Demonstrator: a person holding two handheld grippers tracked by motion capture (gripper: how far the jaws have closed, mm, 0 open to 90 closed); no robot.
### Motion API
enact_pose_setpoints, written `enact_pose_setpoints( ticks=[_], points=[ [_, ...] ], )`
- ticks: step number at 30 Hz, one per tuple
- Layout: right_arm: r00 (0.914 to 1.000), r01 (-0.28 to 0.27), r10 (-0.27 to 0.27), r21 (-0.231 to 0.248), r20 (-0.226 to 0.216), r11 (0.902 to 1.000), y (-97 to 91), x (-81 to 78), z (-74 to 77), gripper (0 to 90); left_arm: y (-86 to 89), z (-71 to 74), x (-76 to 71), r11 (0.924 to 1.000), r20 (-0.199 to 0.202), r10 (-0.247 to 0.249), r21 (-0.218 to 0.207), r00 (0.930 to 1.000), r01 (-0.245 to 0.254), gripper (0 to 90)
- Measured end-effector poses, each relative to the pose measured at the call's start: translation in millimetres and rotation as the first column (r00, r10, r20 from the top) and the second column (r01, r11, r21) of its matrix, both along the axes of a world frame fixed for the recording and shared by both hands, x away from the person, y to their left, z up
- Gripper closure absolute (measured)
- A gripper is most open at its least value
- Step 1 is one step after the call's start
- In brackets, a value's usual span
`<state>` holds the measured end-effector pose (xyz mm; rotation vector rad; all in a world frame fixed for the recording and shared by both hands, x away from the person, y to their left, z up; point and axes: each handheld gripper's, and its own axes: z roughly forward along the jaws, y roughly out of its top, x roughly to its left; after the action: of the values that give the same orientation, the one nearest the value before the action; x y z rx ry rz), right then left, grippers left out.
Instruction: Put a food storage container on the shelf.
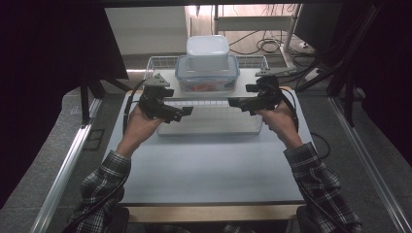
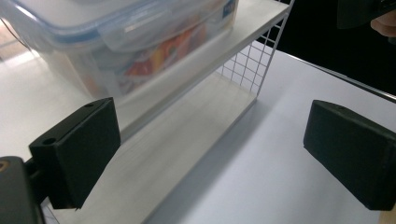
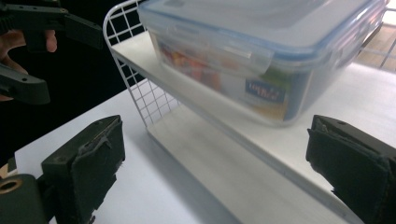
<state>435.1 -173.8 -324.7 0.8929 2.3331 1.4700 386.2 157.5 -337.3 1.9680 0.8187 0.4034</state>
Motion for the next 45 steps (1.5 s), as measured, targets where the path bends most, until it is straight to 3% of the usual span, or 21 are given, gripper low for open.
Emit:
enact_pose_setpoints(
  ticks=[22,41,45],
  points=[
    [0.9996,-0.025,0.025,-0.025,0.015,0.9994,-6.9,-17.6,-30.4,4.6,2.2,-40.0,-19.6,0.9999,0.004,-0.014,0.002,0.9999,0.014,3.3],
    [0.9996,-0.024,0.025,-0.055,0.016,0.9982,-5.8,-25.5,-61.2,3.2,7.4,-78.3,-28.0,0.9994,-0.017,0.0,-0.036,0.9999,-0.001,3.7],
    [0.9997,-0.021,0.022,-0.064,0.015,0.9978,-6.5,-26.4,-64.3,3.1,5.8,-80.7,-29.3,0.9999,-0.009,0.014,0.005,0.9999,-0.014,3.8]
  ],
)
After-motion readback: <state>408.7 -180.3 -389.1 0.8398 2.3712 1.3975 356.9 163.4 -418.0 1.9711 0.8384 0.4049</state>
